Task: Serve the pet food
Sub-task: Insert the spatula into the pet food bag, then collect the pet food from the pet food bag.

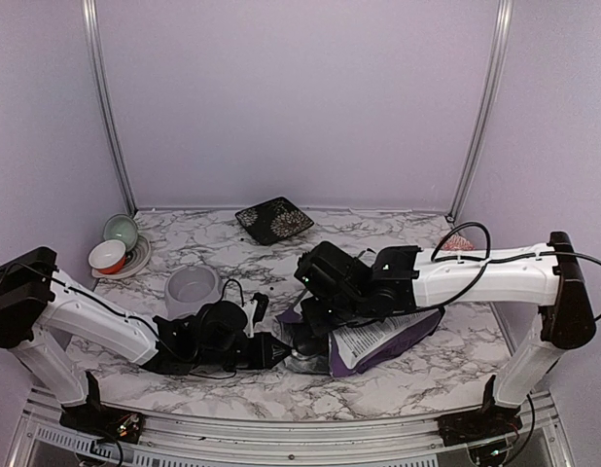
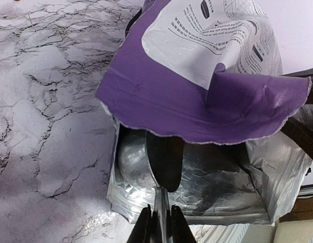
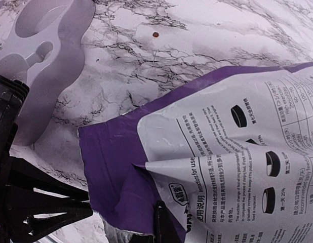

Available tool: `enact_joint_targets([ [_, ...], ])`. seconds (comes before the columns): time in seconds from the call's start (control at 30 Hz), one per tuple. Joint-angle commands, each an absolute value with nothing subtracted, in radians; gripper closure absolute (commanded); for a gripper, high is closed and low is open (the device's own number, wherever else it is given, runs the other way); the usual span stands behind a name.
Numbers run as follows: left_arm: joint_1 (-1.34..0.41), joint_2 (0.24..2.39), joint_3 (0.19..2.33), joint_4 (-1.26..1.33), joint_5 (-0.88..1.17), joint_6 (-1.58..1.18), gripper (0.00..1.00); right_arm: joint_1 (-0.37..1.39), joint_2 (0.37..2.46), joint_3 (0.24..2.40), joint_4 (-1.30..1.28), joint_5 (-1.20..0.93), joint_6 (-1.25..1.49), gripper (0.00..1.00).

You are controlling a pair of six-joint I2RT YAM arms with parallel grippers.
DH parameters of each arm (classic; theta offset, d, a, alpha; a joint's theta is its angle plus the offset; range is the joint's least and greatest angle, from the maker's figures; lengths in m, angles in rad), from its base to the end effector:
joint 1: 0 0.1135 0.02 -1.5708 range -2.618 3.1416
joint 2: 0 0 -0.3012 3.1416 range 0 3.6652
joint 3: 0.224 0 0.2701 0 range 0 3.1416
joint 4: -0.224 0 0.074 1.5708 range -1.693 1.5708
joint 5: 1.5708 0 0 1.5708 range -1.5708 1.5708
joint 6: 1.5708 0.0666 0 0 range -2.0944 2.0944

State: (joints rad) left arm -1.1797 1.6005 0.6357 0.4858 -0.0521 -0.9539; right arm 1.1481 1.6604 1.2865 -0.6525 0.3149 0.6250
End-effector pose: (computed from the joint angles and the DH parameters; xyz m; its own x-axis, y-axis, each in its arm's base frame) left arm 0.1378 -0.3250 0.1675 -0.8403 -0.0989 -0.5330 0.3806 0.5925 -0.7100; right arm 0.1768 0.3428 0.2557 -0.7534 -0.3189 -0.5750 -0.4445 0.8914 0.0882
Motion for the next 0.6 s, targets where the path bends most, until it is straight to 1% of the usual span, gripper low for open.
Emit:
enact_joint_targets([
  [0.0,-1.170,1.613,0.604,0.532,-0.026,-0.942,1.00,1.136,1.621,1.278,-0.638,0.423,0.659,1.00],
  [0.27,-1.166,1.603,0.560,0.546,-0.022,-0.908,1.00,1.130,1.603,1.258,-0.642,0.430,0.669,1.00],
  [0.57,-1.166,1.605,0.494,0.634,-0.025,-0.913,1.00,1.129,1.603,1.243,-0.623,0.422,0.679,1.00],
])
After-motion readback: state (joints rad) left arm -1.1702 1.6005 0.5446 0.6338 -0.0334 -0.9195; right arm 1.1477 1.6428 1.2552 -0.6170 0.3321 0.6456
